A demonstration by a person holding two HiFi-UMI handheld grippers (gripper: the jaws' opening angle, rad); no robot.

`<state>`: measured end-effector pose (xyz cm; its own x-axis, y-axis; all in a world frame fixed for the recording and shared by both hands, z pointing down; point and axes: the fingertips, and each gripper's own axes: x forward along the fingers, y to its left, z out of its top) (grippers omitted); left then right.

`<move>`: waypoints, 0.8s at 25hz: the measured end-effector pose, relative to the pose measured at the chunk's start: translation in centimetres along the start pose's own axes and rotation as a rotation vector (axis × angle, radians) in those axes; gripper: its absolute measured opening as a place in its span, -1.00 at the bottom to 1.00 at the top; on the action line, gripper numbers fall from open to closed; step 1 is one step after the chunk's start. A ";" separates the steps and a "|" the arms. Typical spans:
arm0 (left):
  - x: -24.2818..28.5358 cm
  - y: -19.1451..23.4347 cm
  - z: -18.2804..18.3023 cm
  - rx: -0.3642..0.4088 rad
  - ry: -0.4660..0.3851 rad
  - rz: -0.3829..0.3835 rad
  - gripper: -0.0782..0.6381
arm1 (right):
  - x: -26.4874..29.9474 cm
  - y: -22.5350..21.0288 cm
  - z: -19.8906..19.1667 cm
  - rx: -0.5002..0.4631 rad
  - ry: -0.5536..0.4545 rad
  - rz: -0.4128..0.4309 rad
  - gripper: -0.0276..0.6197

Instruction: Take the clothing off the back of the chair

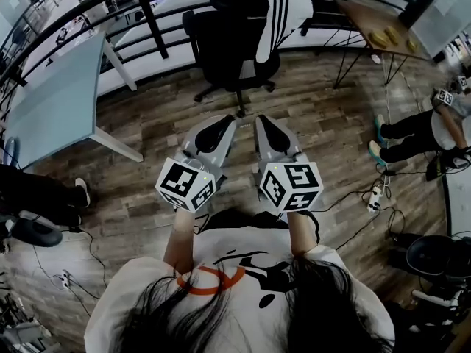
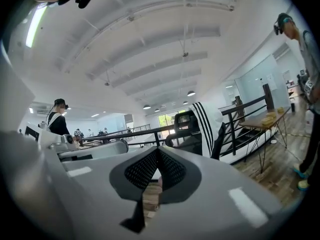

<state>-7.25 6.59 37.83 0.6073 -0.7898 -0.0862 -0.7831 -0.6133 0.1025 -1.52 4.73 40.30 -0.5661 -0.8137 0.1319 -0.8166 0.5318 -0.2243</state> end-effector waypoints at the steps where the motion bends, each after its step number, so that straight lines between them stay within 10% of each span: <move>1: 0.0 0.1 -0.2 -0.004 0.003 -0.003 -0.78 | 0.0 0.0 -0.3 0.005 0.004 -0.003 -0.85; 20: 2.2 4.6 -3.0 -0.081 0.002 -0.003 -0.78 | 4.4 -2.6 -1.9 0.016 0.056 -0.019 -0.80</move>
<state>-9.15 2.01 41.12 0.6097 -0.7881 -0.0849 -0.7681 -0.6138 0.1824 -2.04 0.23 43.31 -0.5559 -0.8093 0.1898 -0.8260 0.5119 -0.2361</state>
